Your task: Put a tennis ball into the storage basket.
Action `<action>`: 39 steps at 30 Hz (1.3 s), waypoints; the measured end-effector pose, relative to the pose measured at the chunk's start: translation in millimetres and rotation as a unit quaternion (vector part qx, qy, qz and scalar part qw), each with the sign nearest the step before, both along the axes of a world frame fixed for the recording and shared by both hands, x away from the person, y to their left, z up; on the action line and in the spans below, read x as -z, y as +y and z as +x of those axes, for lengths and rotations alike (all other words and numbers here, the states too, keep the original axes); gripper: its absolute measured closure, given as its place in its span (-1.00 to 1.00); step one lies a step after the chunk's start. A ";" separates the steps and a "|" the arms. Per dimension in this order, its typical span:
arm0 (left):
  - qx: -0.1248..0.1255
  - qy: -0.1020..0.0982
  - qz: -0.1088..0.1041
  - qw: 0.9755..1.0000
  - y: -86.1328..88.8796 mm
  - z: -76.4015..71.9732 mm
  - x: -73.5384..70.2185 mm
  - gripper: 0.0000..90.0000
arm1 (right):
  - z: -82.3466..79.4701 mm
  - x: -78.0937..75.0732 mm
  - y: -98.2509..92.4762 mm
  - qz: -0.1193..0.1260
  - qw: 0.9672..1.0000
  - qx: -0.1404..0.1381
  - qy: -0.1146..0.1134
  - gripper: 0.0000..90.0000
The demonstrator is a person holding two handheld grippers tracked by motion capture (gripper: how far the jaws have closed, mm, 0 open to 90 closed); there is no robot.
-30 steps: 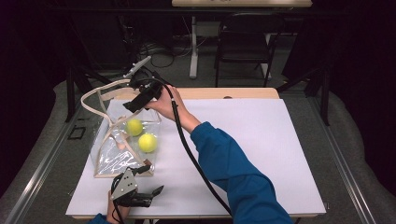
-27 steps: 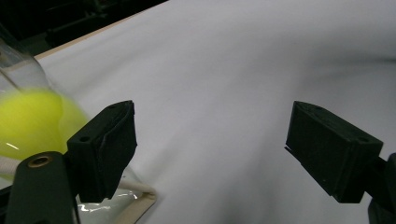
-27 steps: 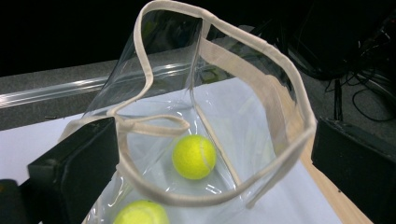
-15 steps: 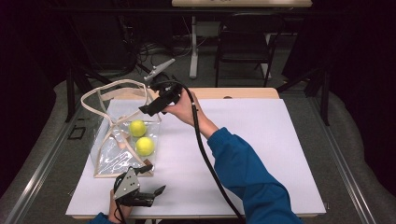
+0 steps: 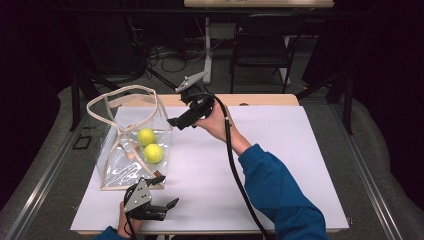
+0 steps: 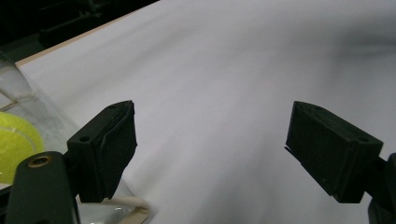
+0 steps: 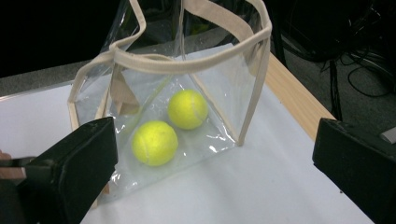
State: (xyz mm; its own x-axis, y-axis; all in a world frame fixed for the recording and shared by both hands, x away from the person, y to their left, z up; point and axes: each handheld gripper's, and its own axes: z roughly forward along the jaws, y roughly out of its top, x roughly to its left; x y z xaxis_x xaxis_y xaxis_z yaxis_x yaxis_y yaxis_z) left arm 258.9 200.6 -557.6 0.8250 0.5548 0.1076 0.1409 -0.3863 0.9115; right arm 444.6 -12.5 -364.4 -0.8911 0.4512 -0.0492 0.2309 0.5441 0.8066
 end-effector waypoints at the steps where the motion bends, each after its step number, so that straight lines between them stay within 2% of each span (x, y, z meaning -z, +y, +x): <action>1: 0.001 0.000 0.000 1.000 0.0 0.1 0.2 -0.64 | -1.4 1.2 -2.0 -0.002 1.000 0.001 0.000 -1.00; 12: 0.004 -0.001 0.002 1.000 2.9 -1.6 -0.4 -0.64 | -16.8 18.8 -21.0 -0.029 1.000 0.005 0.000 -1.00; 17: -0.003 -0.001 0.001 1.000 5.0 -4.1 -0.5 -0.64 | -21.3 24.8 -29.6 -0.030 1.000 0.009 0.001 -1.00; 18: -0.003 -0.001 0.001 1.000 5.0 -4.1 -0.5 -0.64 | -28.1 33.2 -41.3 -0.036 0.999 0.012 0.008 -1.00; 24: -0.005 -0.004 0.002 1.000 4.6 -4.1 -0.2 -0.64 | -28.1 33.2 -41.3 -0.036 0.999 0.012 0.008 -1.00; 30: -0.005 -0.004 0.000 1.000 4.9 -4.4 -0.2 -0.64 | -37.7 44.3 -57.4 -0.050 0.999 0.018 0.010 -1.00; 39: -0.006 -0.004 0.001 1.000 4.7 -4.7 -0.1 -0.64 | -49.2 58.1 -77.9 -0.054 0.998 0.028 0.017 -1.00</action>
State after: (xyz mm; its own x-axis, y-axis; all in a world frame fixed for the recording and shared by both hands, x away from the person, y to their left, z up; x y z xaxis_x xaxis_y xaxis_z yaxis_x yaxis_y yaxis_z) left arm 254.2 205.3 -557.5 0.8177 0.5640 0.1156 0.1378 -0.3866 0.9119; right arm 395.4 -90.4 -422.6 -0.8663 0.4945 -0.0705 0.2898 0.6125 0.7355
